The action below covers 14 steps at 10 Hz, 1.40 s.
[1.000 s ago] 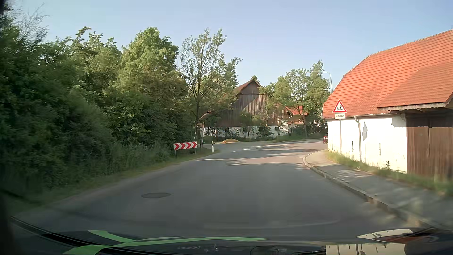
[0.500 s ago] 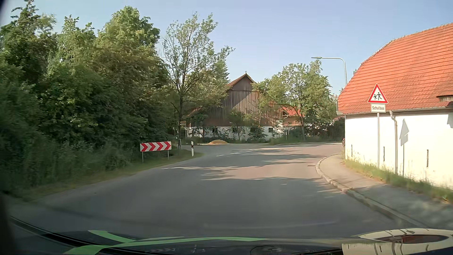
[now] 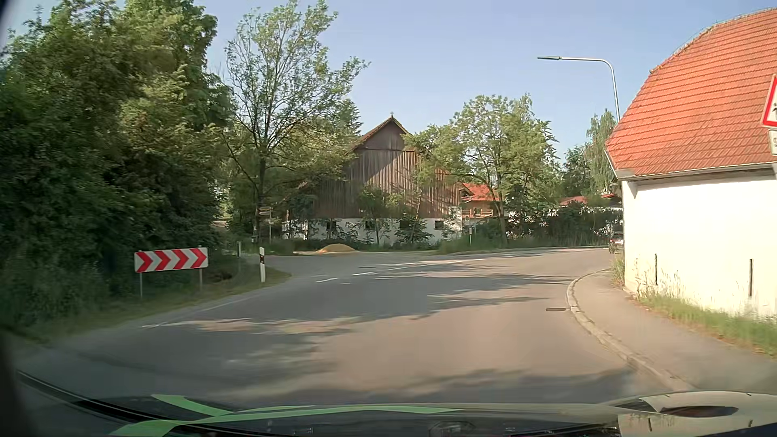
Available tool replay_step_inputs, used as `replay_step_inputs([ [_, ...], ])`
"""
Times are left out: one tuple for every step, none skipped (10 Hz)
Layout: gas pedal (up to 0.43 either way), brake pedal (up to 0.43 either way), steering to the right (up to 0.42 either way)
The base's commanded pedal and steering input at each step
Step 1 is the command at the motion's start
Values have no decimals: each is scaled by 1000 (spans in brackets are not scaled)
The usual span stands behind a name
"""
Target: Follow the waypoints while adhering to traffic rules and regulations
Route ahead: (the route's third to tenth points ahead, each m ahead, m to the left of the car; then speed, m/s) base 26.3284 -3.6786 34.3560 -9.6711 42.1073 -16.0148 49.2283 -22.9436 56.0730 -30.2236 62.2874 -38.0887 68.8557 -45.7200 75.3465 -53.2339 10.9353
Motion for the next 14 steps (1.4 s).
replay_step_inputs([
  [0,140,84],
  [0,140,91],
  [0,122,99],
  [0,104,106],
  [0,67,109],
  [0,18,111],
  [0,6,114],
  [0,0,114],
  [0,0,119],
  [0,0,120],
  [0,0,120],
  [0,0,119],
  [67,0,117],
  [79,0,114],
])
